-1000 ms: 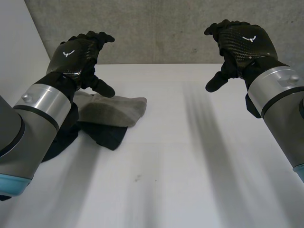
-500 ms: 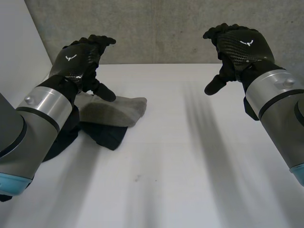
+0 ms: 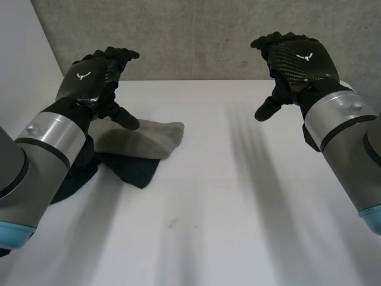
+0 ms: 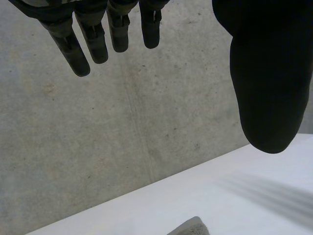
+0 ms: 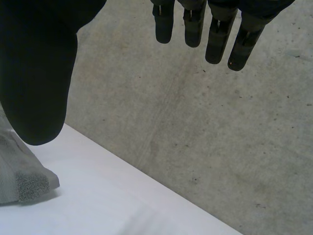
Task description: Fold the laundry.
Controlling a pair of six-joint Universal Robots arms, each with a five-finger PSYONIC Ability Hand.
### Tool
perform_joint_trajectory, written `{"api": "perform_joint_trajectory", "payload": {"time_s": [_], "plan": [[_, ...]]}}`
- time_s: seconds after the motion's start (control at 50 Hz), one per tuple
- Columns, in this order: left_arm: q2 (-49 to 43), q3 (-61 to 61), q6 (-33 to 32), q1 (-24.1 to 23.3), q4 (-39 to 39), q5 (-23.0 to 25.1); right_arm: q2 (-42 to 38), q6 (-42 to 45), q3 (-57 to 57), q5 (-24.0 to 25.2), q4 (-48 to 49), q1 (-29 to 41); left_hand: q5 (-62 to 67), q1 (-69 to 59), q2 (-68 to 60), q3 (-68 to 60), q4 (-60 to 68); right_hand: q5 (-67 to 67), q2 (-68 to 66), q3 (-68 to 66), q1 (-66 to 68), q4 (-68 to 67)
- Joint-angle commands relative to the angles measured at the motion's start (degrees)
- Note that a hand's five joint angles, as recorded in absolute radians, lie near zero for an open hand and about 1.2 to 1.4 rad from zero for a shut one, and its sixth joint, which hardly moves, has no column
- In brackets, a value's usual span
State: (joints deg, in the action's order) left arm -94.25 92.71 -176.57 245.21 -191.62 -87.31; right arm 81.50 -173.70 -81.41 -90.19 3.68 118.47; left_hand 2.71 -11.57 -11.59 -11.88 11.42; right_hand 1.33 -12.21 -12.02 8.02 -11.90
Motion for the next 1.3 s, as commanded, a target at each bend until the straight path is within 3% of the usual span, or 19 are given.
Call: {"api": "perform_joint_trajectory", "payload": {"time_s": [0.02,1.3], "plan": [[3.63,4.23,-1.94,2.21,-1.04,-0.4,-0.47,2.58,-1.38,2.83,2.56,-0.17,-2.66,1.53,1.54,1.83,-1.37,-1.33,2.21,2.02,1.98,1.9],[5.65,5.46,-2.56,2.47,-3.85,-0.4,-1.08,3.9,-2.88,2.83,2.56,-0.08,-2.66,1.53,1.54,1.83,-1.37,-1.33,2.21,2.02,1.98,1.9]]}}
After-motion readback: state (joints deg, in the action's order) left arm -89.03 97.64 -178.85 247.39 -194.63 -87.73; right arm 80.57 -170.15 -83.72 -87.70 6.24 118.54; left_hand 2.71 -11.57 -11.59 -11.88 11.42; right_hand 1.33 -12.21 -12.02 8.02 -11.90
